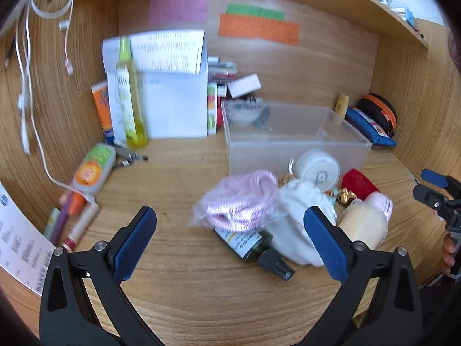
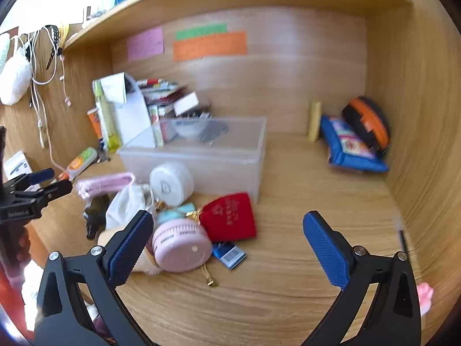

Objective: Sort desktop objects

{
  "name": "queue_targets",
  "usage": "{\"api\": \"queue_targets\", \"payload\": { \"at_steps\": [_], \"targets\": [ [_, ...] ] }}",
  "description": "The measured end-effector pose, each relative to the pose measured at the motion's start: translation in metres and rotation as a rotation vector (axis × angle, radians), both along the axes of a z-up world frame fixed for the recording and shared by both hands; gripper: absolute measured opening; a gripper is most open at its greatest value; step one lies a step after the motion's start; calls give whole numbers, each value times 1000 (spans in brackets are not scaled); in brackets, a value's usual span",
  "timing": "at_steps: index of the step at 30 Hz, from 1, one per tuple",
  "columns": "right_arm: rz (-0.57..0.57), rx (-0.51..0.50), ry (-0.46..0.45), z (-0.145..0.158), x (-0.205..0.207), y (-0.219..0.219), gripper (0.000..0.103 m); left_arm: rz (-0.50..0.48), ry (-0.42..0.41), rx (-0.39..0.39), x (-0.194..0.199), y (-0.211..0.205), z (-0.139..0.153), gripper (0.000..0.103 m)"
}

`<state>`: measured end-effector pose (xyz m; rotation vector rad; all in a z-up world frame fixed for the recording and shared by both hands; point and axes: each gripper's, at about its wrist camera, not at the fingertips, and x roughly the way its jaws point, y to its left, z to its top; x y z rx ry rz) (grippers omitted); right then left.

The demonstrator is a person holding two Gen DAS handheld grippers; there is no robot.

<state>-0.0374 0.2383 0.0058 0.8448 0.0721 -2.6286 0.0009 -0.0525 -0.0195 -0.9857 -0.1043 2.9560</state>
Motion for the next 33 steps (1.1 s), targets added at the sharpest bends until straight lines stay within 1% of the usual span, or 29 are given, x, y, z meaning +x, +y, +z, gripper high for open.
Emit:
{"api": "queue_targets", "payload": {
  "at_steps": [2,6,10,13,18,28,33],
  "targets": [
    [6,6,-28,-6,-3,0,103,-2,-20,10,-1,-3,-8,103],
    [54,1,-81,-20,-6,-3,103,-13,-50,18,-4,-3,-17,103],
    [95,16,-98,-27,-7,-11,103,-32,-84,35,-14,-2,-21,103],
    [109,32,-97,-29,-9,-18,103,-48,-105,50,-21,-1,-24,103],
    [140,50,-98,-29,-14,-27,102,-47,-139,57,-34,-2,-30,103],
    [179,29,-133,-27,-27,-32,102,-67,-232,182,-67,-17,-46,103],
    [198,17,-172,-26,-32,-31,102,-65,-257,192,-80,-16,-51,103]
  ]
}}
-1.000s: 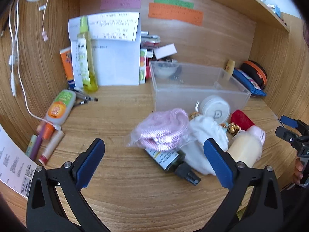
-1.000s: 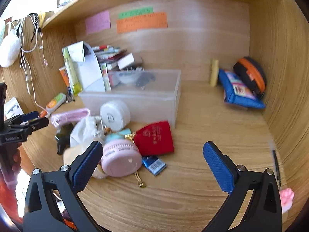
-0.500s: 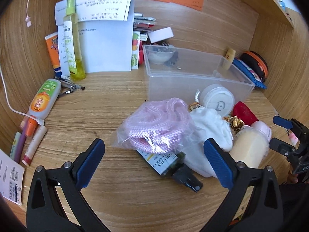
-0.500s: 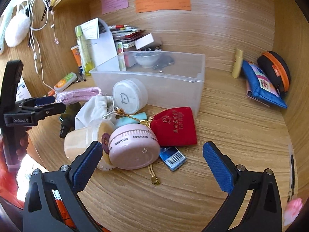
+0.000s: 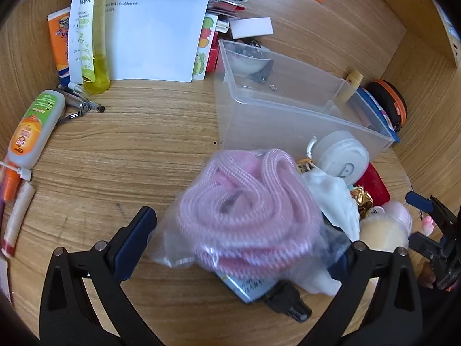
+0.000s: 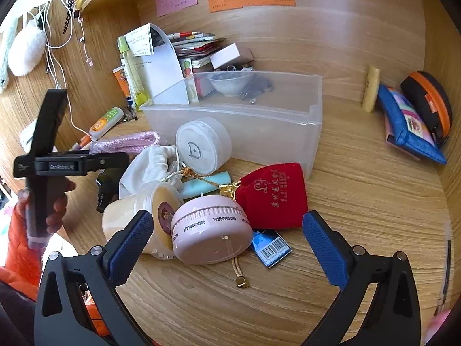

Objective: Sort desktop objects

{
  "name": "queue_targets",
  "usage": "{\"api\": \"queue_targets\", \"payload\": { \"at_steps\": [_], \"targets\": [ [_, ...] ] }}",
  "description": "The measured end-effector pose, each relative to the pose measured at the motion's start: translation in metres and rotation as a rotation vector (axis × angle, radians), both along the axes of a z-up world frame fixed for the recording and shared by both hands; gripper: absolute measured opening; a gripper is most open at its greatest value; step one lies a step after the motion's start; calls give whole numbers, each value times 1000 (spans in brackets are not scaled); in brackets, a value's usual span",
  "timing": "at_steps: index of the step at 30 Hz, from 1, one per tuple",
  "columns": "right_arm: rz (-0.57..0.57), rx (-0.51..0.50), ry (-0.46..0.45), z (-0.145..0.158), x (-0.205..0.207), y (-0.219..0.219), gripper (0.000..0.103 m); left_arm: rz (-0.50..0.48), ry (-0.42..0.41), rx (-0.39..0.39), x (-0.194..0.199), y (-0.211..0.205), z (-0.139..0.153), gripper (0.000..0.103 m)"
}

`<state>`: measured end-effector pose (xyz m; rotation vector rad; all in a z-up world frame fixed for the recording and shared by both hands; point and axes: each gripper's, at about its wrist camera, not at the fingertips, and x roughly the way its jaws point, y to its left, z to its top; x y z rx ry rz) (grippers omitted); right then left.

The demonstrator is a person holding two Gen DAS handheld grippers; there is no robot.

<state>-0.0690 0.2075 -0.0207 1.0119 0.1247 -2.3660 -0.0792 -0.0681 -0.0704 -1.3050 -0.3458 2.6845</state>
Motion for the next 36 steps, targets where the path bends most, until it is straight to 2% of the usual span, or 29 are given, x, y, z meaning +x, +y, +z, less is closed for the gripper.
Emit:
{"api": "queue_targets", "payload": {
  "at_steps": [6,8,10,13,18,24,25,28,31,32,34,36],
  "targets": [
    [12,35,-6,0,2,2,100,17,-5,21,-7,-6,-1,103],
    [-2,43,-11,0,-1,5,95,21,-2,28,-7,-9,-1,103],
    [-17,38,-24,-1,-5,9,94,22,-2,32,-7,-12,-1,103],
    [2,12,-63,-5,-13,9,94,22,-11,36,-10,-12,-2,103],
    [45,54,-52,-10,-14,-8,93,9,-44,57,-17,-11,-7,103],
    [67,-1,-106,-18,-24,-3,93,-20,-48,15,-24,-4,-8,103],
    [71,-12,-120,-19,-25,-2,91,-24,-48,17,-25,-4,-8,103],
    [84,-24,-149,-23,-22,-1,75,-23,-42,20,-27,-5,-8,103],
    [81,0,-155,-30,-19,-4,69,-18,-17,-1,-27,-1,-6,102],
    [83,2,-158,-31,-18,-5,66,-18,-4,-12,-26,0,-5,101],
    [89,21,-138,-32,-16,-8,61,-38,7,-20,-25,5,-4,88],
    [91,33,-128,-31,-15,-10,60,-56,17,-21,-24,9,-3,81]
  ]
}}
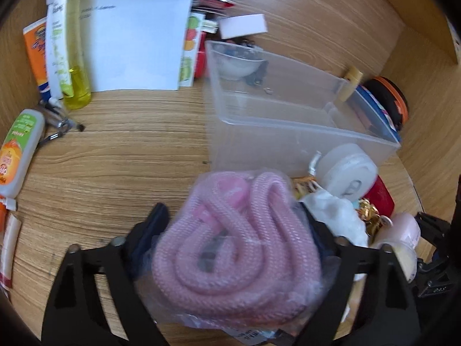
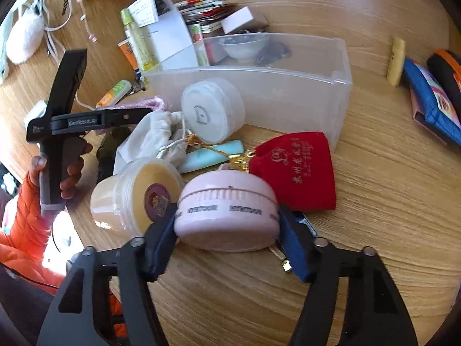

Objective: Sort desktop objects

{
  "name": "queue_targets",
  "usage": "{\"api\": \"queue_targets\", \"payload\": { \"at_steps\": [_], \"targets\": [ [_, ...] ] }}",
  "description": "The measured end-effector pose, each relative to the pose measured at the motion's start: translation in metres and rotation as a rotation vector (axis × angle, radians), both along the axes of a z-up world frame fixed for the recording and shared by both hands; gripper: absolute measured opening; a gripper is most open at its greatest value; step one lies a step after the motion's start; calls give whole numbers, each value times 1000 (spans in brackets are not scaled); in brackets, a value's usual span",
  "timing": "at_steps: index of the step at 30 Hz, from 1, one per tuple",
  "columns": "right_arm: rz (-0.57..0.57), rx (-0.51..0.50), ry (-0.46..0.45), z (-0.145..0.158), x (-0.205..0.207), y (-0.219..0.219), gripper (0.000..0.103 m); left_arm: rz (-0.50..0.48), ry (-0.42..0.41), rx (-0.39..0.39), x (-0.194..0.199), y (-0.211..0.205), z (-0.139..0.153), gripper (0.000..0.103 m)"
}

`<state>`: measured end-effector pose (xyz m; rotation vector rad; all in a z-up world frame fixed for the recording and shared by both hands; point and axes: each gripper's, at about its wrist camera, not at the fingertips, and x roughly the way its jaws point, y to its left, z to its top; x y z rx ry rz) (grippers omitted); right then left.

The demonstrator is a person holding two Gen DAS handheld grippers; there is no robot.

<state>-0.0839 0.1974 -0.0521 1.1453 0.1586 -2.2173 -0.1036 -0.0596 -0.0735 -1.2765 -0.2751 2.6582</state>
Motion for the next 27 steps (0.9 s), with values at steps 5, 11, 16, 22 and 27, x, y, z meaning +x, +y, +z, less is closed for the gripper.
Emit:
{"api": "queue_targets", "payload": {
  "at_steps": [5,11,16,22,27],
  "targets": [
    [-6,9,12,0,-1,1,60,-9,47,-55,6,8,4,73],
    [-21,8,45,10,-1,3,60,13,91,-103,14,16,10,70],
    [-37,8,91,26,0,5,60,33,120,-44,22,9,21,69],
    [-63,-8,126,34,-1,9,60,52,177,-42,32,7,35,69],
    [-68,-14,169,43,-2,6,60,60,199,-48,36,7,42,69]
  ]
}}
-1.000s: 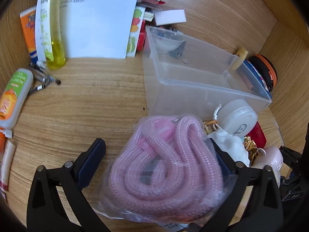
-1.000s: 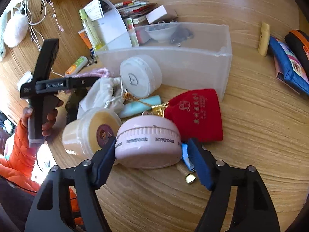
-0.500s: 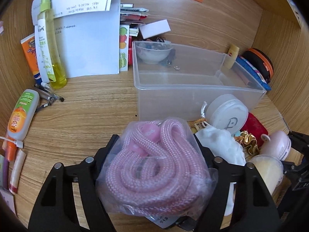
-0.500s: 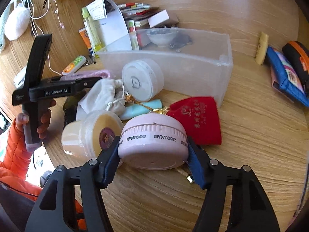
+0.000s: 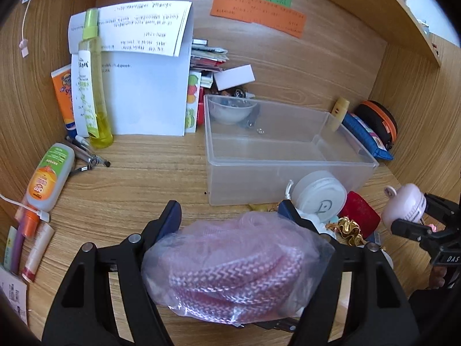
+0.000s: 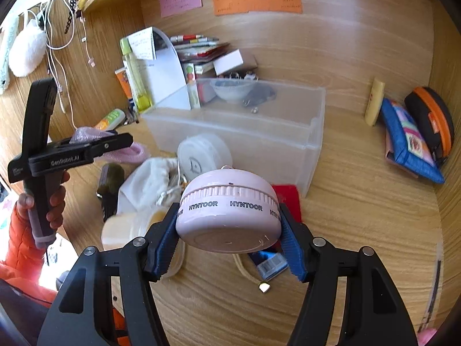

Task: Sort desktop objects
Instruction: 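Grasp the bagged pink rope with left tool while right grasps the pink HYNTOOR case, then carry both items over the clear box and open both tools to drop them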

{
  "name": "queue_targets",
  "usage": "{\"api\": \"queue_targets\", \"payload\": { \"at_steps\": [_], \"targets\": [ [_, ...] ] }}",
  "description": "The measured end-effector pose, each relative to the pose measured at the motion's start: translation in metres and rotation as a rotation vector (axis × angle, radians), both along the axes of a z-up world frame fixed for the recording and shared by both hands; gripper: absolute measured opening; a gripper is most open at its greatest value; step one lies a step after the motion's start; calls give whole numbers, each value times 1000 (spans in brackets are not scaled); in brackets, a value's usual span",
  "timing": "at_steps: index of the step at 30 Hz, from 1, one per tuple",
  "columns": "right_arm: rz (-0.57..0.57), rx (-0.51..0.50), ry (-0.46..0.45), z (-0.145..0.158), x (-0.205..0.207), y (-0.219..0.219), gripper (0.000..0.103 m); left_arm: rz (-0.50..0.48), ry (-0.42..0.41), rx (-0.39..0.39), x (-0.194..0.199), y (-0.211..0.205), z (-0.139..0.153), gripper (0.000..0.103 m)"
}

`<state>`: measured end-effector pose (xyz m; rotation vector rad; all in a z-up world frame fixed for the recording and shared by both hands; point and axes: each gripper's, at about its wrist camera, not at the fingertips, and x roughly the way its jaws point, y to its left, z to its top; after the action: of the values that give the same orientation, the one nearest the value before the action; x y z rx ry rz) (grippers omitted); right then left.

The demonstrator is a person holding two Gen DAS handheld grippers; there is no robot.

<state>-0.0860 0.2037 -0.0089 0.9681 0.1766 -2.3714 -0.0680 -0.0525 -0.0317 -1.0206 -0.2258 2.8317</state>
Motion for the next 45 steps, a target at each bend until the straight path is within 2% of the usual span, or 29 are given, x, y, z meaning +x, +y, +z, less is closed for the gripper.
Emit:
{"api": "queue_targets", "payload": {
  "at_steps": [6,19,32,39,45],
  "targets": [
    [-5,-11,55,16,-5,-1,60,14,32,25,4,-4,11,69],
    [-18,-37,107,37,-22,-5,60,50,93,42,3,-7,34,69],
    [-15,-60,116,48,-43,-10,60,52,175,33,-2,-10,71,69],
    [-30,-60,109,49,-62,-11,60,21,195,40,-20,-7,86,69],
    [-37,-71,101,51,-78,-12,60,4,209,17,-35,1,94,69]
  ]
}}
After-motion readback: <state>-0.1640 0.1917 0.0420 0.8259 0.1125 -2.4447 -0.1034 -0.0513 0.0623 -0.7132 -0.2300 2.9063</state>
